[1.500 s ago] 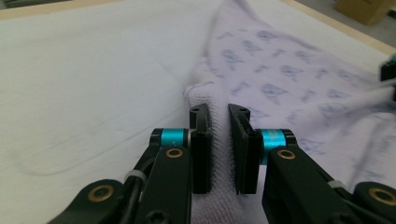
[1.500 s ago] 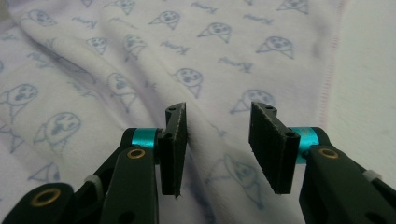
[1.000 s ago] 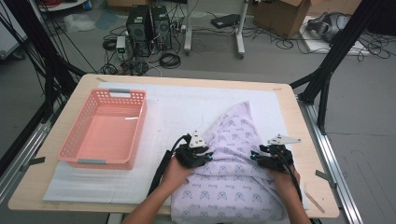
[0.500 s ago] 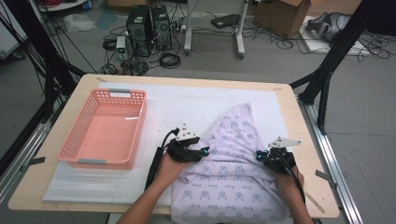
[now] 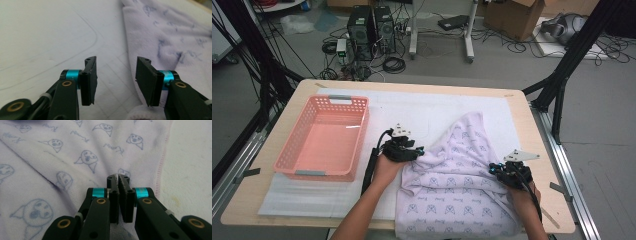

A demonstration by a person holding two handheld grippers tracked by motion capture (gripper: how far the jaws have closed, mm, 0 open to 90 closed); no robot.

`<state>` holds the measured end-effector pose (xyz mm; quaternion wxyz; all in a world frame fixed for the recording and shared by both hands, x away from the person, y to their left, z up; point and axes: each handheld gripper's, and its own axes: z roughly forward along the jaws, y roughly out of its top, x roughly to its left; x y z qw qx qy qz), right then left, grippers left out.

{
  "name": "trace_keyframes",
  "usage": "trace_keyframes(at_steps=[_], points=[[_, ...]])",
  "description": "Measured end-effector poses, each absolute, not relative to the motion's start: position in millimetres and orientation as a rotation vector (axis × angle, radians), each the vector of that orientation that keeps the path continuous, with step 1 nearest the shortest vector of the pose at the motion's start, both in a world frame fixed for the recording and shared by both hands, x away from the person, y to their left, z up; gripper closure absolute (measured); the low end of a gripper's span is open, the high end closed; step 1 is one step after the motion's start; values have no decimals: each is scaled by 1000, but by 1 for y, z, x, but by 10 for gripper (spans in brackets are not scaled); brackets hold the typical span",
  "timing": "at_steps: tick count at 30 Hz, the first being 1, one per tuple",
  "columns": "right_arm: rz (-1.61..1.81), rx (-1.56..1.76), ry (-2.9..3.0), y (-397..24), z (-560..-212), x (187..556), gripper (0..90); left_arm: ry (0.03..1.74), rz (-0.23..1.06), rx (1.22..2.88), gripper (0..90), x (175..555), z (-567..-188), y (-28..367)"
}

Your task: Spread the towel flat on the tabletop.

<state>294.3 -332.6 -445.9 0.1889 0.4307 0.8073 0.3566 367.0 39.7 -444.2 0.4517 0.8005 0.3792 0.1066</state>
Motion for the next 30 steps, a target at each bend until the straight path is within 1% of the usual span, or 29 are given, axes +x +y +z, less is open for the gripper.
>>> trace_keyframes(at_steps=[5,7,8,11,12,16,21,25,27,30], points=[[1007,1221,2265,-333,-446,294,864,917,282,2016,492,370,-448,24],[1010,1224,2262,-333,-446,294,863,934,293,2019,519,370,-450,20],[1011,1224,2262,-333,-446,294,862,932,282,2016,549,370,-450,19],[1013,1221,2261,-333,-447,294,856,877,245,2032,780,367,-450,14],[1013,1222,2260,-333,-447,294,852,862,252,2039,844,366,-449,13],[1009,1221,2259,-332,-447,294,850,904,232,2009,872,370,-448,23],[1013,1221,2261,-333,-446,294,852,1011,356,1897,875,375,-439,44],[993,1218,2282,-332,-444,292,869,1134,441,1833,873,382,-438,66],[964,1207,2308,-333,-441,289,879,1186,459,1816,873,386,-440,75],[939,1202,2342,-334,-437,281,881,1211,470,1815,871,389,-443,81]])
